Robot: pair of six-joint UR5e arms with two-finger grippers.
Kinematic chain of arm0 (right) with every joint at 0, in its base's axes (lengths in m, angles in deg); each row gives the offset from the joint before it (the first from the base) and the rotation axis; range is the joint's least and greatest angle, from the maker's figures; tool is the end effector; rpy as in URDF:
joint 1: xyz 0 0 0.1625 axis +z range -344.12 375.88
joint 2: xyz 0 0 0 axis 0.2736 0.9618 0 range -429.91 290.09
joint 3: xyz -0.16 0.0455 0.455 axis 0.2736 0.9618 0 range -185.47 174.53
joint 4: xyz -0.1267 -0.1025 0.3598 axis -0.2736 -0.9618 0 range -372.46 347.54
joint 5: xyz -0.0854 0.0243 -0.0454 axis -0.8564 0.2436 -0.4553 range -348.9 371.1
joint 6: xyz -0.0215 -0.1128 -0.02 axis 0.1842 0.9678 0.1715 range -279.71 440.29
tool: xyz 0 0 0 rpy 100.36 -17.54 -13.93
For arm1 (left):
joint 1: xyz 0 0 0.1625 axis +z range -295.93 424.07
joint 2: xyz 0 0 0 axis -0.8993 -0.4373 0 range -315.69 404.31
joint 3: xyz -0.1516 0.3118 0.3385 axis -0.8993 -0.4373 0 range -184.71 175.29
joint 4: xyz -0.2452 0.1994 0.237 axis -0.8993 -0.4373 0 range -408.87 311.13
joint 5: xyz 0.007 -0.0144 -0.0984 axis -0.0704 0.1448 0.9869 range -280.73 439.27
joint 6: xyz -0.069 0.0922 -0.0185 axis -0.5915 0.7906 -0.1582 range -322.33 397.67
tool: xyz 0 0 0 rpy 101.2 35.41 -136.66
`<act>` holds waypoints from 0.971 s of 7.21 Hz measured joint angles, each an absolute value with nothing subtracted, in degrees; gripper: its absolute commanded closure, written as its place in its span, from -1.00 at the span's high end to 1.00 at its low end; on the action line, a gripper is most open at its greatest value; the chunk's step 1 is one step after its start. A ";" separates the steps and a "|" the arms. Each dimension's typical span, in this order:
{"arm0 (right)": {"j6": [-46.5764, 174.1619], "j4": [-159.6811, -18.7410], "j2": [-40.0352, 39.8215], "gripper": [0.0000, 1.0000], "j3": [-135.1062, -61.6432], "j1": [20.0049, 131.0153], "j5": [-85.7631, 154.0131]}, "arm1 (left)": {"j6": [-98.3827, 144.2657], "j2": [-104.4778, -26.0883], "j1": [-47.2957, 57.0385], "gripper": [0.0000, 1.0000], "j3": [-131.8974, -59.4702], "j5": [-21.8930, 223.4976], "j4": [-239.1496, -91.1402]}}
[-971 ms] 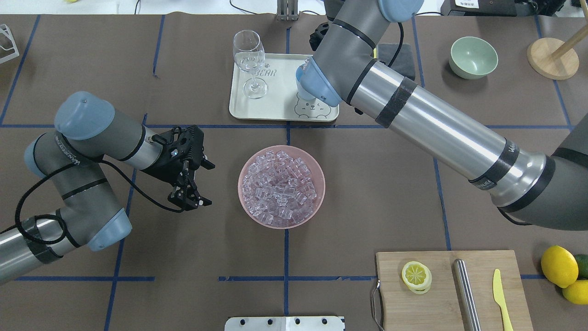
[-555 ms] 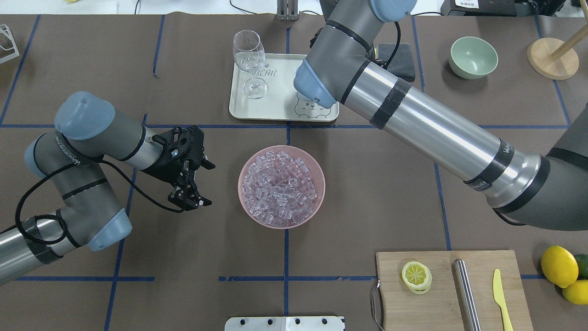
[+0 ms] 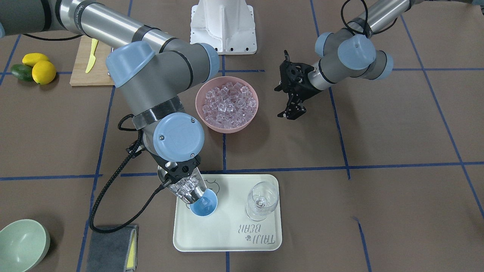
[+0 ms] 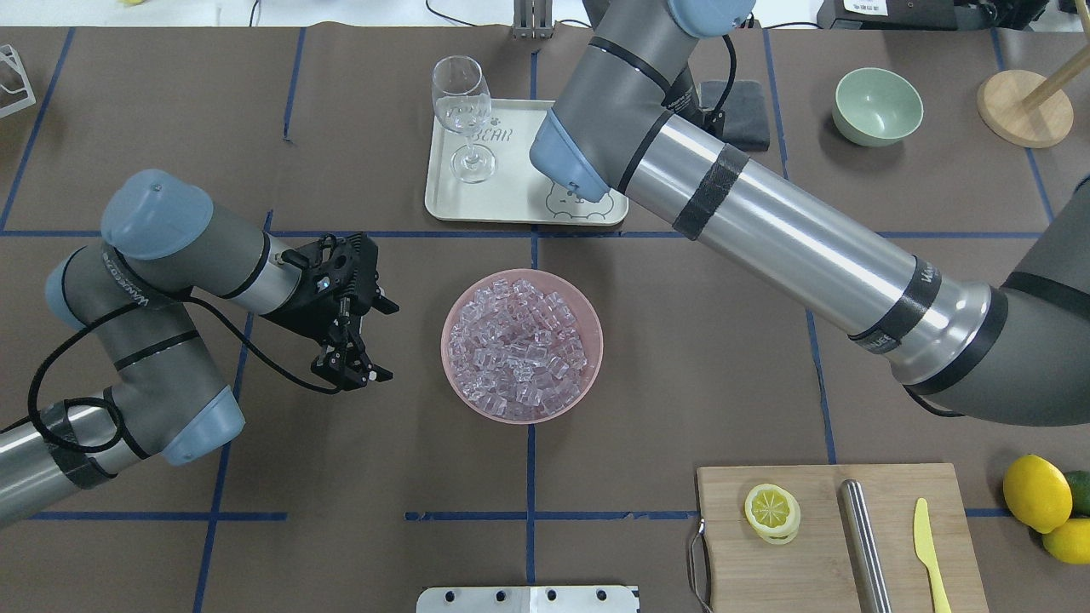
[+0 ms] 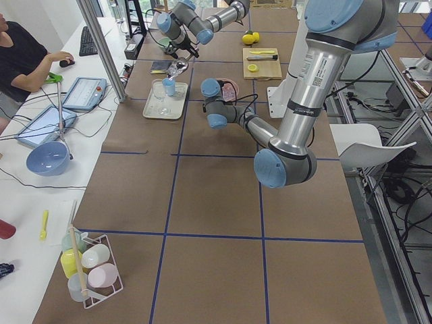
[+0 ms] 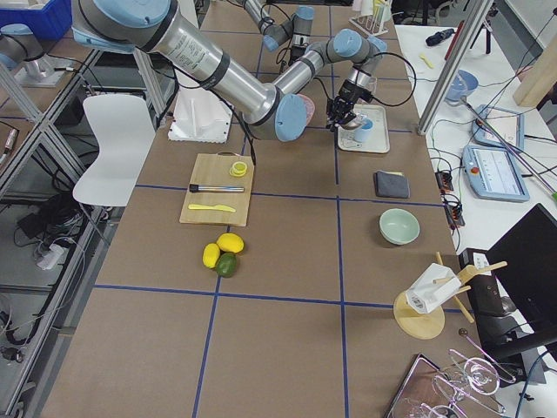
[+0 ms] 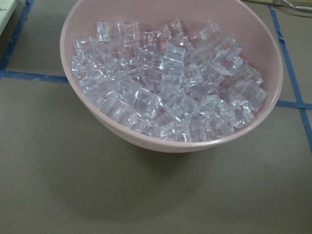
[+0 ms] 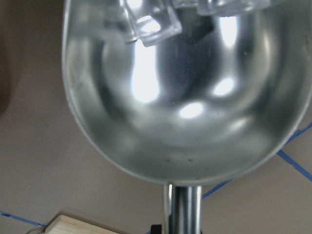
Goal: Put ice in cup with scoop
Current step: 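Tilt the scoop over the light-blue cup with the right gripper to pour ice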
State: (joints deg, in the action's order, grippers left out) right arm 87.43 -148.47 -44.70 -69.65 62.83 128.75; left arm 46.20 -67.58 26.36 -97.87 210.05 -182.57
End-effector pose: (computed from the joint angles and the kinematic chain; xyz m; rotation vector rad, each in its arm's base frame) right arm -0.4976 -0.6487 0.2498 -0.2709 -0.4339 -0.8278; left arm 0.4682 -0.4342 0.3937 0.9023 1.0905 1.3186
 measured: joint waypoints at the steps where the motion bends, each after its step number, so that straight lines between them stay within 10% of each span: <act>1: 88.42 -149.45 -45.77 -1.00 -68.64 62.82 127.92 | 46.20 -67.58 26.36 1.00 -97.95 210.05 -182.60; 7: 90.28 -152.32 -50.08 -1.00 -63.41 62.81 124.38 | 46.11 -66.69 26.29 1.00 -97.67 210.05 -185.86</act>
